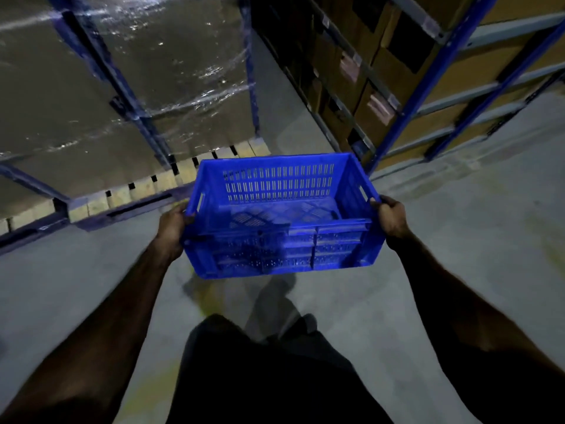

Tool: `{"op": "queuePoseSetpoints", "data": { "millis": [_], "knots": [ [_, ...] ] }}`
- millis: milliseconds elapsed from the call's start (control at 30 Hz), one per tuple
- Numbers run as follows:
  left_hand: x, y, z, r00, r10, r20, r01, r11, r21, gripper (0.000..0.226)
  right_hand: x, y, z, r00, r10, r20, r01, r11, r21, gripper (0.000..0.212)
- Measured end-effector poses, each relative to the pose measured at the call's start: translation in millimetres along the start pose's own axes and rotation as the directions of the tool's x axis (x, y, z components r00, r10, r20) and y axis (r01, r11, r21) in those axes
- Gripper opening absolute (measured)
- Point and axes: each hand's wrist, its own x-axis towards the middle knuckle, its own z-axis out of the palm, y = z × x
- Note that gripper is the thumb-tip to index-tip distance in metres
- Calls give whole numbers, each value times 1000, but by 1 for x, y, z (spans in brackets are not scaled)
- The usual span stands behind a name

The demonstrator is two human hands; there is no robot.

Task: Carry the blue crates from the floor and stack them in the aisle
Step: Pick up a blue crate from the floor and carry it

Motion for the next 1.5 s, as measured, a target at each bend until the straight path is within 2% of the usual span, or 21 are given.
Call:
{"op": "queuePoseSetpoints", "data": {
  "millis": [100, 300, 400, 467, 567, 667, 767, 833, 867, 1000, 1100, 1167, 1300, 1400, 1500],
  "knots": [
    [16, 0, 16, 998, -32, -48, 28, 996, -84, 50, 51, -13, 8, 999, -22, 24, 24, 998, -57, 16],
    [65, 5, 33, 999, -28, -32, 20, 977, -213, 49, 128, -30, 43, 996, -11, 84, 27, 981, -195, 20],
    [94, 2, 35, 1000, 12, 6, -10, 981, -194, 57, 160, -27, 61, 994, 15, 112, 8, 978, -209, 20],
    [116, 3, 37, 999, -44, -19, 40, 981, -188, 60, 183, -21, 71, 992, 14, 125, 13, 977, -212, 25],
    [147, 4, 43, 993, -116, 14, 117, 978, -175, 67, 222, -4, 84, 990, 21, 139, 9, 977, -212, 24],
    [190, -23, 48, 986, -168, -3, 165, 972, -166, 75, 265, 24, 104, 981, 28, 190, 11, 980, -201, 40],
    [241, -61, 57, 979, -194, -62, 179, 965, -190, 79, 304, 52, 130, 976, 8, 218, 40, 976, -214, 23],
    [280, -95, 67, 981, -179, -77, 161, 966, -200, 78, 340, 84, 150, 976, -13, 218, 67, 968, -243, 42],
    [296, -110, 72, 981, -173, -91, 152, 967, -205, 77, 358, 101, 158, 972, -25, 235, 88, 962, -259, 44],
    [369, -183, 93, 979, -148, -140, 109, 961, -253, 72, 433, 183, 186, 940, -156, 303, 238, 937, -255, 20],
    [413, -230, 104, 977, -125, -173, 72, 955, -286, 67, 474, 232, 208, 914, -227, 336, 312, 923, -225, 21],
    [441, -259, 108, 975, -105, -198, 42, 953, -301, 65, 496, 261, 224, 918, -229, 325, 307, 927, -214, 19],
    [487, -306, 108, 970, -91, -223, 16, 949, -315, 65, 524, 314, 253, 936, -206, 285, 268, 942, -200, 30],
    [515, -332, 108, 964, -104, -245, 33, 960, -277, 67, 540, 350, 273, 961, -171, 219, 220, 950, -223, 22],
    [538, -349, 110, 957, -104, -270, 34, 968, -250, 66, 557, 377, 287, 965, -177, 195, 223, 944, -244, 26]
  ]
}}
